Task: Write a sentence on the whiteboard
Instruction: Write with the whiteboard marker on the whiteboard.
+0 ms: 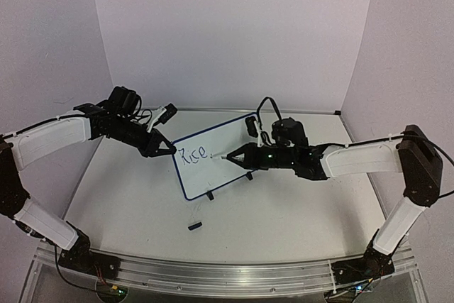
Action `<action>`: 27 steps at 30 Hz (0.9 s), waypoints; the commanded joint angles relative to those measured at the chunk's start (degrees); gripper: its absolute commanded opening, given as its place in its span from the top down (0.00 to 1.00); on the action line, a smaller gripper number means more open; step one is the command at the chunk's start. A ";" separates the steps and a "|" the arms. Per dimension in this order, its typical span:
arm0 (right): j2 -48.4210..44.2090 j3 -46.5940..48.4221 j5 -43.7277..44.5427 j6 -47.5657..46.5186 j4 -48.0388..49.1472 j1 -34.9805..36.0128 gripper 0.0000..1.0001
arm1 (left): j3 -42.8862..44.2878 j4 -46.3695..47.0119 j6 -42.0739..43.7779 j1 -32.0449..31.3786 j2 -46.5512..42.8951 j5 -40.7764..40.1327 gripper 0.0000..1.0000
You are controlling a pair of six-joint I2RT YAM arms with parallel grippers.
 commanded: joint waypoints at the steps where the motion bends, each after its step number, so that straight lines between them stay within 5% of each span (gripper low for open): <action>1: -5.71 -0.73 -2.14 -1.11 0.39 -0.27 1.00 | 0.42 -1.24 0.33 -0.60 -0.57 0.32 1.00; 14: -15.54 -0.55 2.46 -4.55 -8.32 -0.62 1.00 | 0.35 -1.11 0.17 -0.69 -0.97 0.51 1.00; 27: -12.61 -0.04 -7.18 -6.96 -7.81 -6.91 1.00 | 0.24 -1.11 0.15 -0.78 -0.69 0.59 1.00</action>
